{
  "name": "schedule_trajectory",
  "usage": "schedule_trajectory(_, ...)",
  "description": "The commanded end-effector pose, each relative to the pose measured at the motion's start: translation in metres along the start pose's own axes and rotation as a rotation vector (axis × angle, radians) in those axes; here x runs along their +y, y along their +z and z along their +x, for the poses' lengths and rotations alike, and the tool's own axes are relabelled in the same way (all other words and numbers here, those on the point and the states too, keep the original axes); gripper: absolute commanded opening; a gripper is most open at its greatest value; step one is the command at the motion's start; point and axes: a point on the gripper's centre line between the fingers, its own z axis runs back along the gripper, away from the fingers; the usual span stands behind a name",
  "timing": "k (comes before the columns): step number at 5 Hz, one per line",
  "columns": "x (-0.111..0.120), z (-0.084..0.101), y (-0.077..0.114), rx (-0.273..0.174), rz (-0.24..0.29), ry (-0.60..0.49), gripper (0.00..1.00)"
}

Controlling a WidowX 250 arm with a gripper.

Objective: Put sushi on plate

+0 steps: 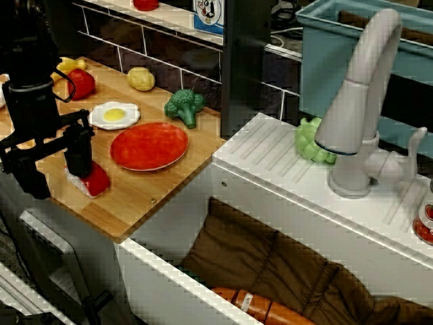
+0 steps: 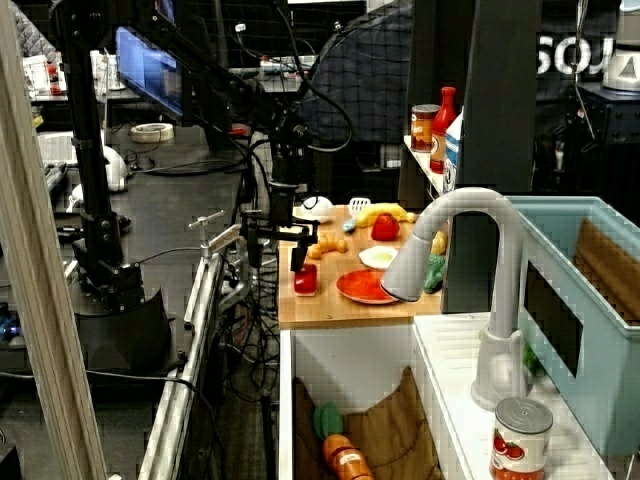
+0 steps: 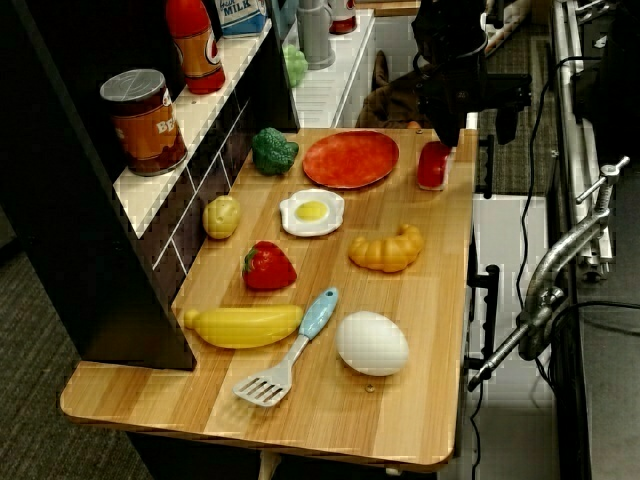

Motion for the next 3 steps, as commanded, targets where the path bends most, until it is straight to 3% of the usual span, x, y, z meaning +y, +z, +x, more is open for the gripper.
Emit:
schedule_trajectory(1, -0.026, -0.014, 0.019, 0.043, 0.028, 0.070, 1.00)
schedule_trajectory(3, -0.029, -0.019, 0.028, 0.073, 0.028, 0.056, 1.00)
